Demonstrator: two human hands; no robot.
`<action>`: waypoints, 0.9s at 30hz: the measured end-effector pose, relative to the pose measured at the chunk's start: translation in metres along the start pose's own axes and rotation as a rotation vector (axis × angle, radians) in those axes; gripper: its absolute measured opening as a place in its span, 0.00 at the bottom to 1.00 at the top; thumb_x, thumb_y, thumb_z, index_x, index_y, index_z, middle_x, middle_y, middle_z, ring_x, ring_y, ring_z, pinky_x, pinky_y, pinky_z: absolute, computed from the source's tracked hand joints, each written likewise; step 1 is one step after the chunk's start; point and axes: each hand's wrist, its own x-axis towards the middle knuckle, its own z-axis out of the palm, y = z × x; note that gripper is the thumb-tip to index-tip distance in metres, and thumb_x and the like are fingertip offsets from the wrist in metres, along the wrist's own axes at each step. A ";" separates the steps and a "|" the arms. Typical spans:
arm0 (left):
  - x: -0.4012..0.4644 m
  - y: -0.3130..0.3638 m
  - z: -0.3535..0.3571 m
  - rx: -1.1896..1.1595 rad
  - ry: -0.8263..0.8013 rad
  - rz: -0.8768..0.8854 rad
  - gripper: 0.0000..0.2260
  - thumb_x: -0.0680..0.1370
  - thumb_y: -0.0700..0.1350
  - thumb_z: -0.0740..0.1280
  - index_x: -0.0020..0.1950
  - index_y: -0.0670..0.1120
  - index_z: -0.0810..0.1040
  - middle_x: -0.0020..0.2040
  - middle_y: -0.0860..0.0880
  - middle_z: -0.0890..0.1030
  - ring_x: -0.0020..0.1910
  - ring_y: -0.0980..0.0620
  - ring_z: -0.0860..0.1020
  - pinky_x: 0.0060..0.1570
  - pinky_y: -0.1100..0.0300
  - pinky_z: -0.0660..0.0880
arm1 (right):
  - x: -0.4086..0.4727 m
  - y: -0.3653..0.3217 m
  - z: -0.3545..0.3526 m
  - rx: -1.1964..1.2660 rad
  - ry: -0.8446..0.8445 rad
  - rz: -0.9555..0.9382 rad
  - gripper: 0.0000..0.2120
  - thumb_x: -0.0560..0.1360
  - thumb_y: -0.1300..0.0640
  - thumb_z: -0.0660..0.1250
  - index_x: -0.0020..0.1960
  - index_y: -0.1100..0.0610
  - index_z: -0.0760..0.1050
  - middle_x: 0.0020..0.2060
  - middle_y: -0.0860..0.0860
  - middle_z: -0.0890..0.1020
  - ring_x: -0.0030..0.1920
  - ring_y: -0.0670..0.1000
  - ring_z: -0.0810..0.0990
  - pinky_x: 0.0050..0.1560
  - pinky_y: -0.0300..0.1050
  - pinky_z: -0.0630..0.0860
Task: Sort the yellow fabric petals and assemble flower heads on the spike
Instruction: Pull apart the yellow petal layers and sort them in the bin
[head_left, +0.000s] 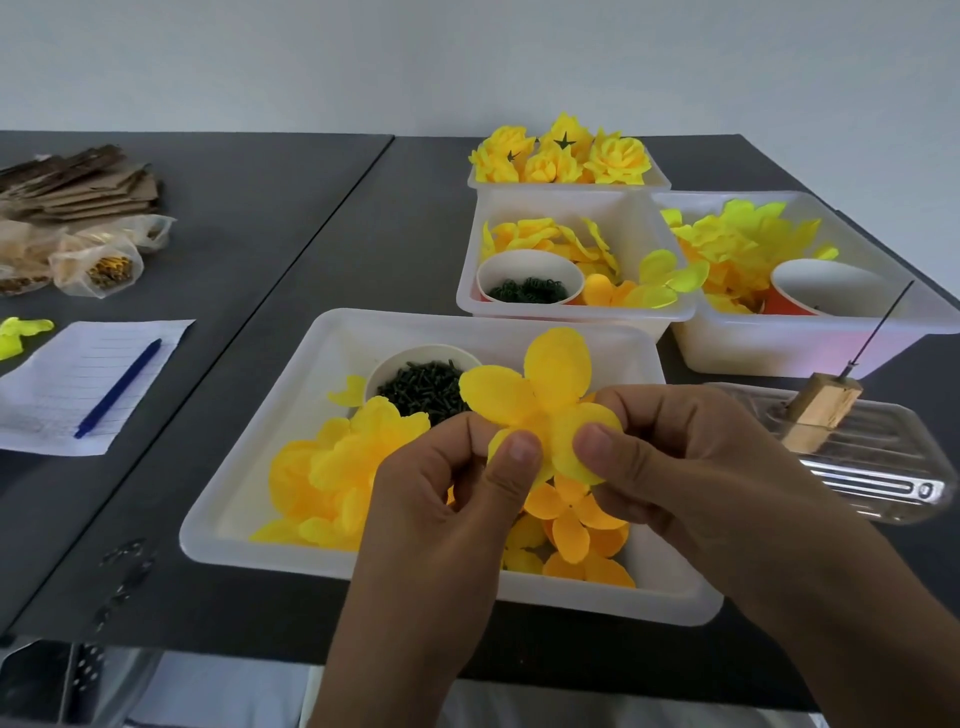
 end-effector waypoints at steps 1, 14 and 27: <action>-0.001 0.000 -0.002 0.029 0.012 -0.007 0.12 0.72 0.57 0.64 0.32 0.53 0.78 0.26 0.56 0.71 0.27 0.61 0.68 0.28 0.71 0.66 | 0.000 0.000 0.001 0.004 0.000 -0.001 0.26 0.59 0.33 0.74 0.39 0.56 0.81 0.33 0.59 0.73 0.32 0.55 0.66 0.31 0.41 0.68; -0.006 0.013 -0.004 0.421 0.001 0.140 0.13 0.68 0.64 0.64 0.39 0.57 0.77 0.33 0.60 0.76 0.33 0.60 0.73 0.32 0.72 0.68 | 0.001 -0.001 0.012 -0.063 0.061 -0.056 0.32 0.59 0.29 0.68 0.31 0.61 0.74 0.24 0.53 0.72 0.25 0.47 0.69 0.25 0.32 0.69; 0.014 -0.006 -0.108 0.818 0.312 -0.094 0.06 0.75 0.53 0.66 0.38 0.58 0.73 0.39 0.57 0.79 0.40 0.59 0.75 0.37 0.61 0.67 | 0.042 -0.013 -0.028 -0.514 0.484 -0.155 0.30 0.75 0.40 0.58 0.31 0.67 0.63 0.26 0.62 0.64 0.27 0.54 0.64 0.27 0.47 0.64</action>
